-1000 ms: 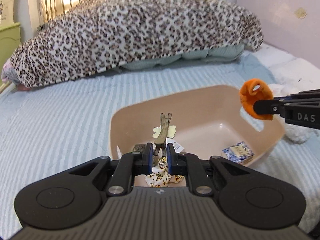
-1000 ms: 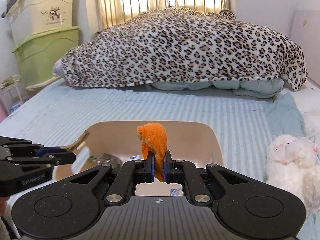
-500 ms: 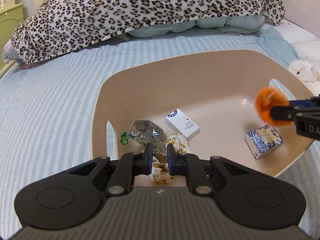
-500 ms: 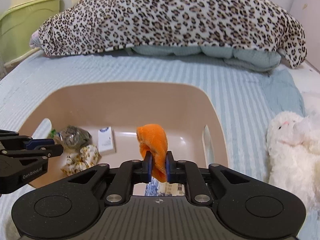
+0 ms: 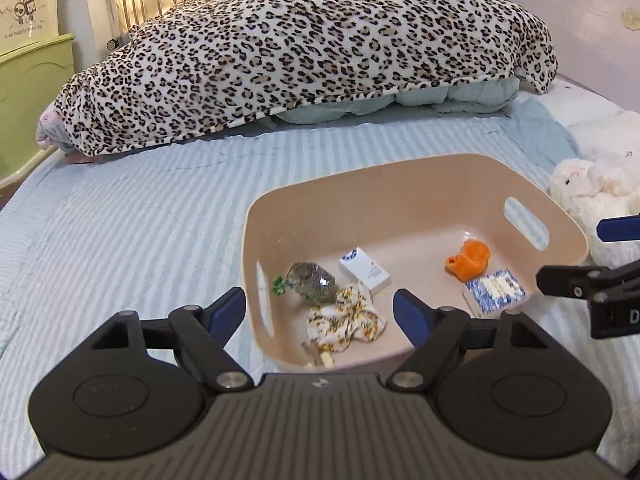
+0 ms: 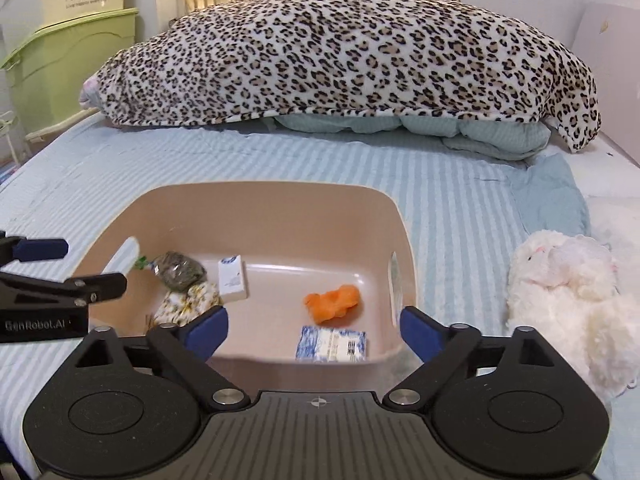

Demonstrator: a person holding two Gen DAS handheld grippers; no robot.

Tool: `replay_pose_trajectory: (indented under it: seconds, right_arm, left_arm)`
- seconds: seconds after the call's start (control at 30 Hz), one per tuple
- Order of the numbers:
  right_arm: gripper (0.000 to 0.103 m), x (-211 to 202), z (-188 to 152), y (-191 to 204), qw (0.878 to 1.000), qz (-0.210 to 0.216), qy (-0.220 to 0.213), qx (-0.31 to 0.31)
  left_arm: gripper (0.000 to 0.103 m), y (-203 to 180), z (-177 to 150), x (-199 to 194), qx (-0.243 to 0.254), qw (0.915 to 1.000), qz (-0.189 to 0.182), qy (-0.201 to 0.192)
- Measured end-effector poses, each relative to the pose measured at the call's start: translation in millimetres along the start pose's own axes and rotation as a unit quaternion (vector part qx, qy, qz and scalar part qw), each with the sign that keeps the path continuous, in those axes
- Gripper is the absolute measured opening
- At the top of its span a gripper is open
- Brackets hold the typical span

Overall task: Organize objects
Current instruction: 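Carry the clip and orange cloth over the basket and release them, then grasp the Hello Kitty box with the left tool while the right tool grasps the black charger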

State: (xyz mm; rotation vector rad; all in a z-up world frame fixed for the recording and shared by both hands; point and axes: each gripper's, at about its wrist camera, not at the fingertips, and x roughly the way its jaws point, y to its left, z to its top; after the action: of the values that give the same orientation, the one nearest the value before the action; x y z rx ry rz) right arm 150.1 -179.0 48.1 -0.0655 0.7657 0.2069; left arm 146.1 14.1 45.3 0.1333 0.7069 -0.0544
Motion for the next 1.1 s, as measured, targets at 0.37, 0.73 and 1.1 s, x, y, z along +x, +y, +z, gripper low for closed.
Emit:
replay_pose_trajectory:
  seconds: [0.37,0.73,1.1]
  right_arm:
    - [0.102,-7,-43,3,0.999,0.005,0.044,-0.007]
    - [0.103,31,-81,21,0.996,0.018,0.091,-0.017]
    - [0.102,69,-88,24,0.993,0.038,0.108,0.018]
  left_arm:
    - [0.082,5,-50,-1,-0.007,0.9985,-0.011,0.053]
    - [0.082,6,-78,38,-0.027,0.9945,-0.010,0.101]
    - [0.082,12,-81,57,-0.050,0.9925,-0.001,0.112]
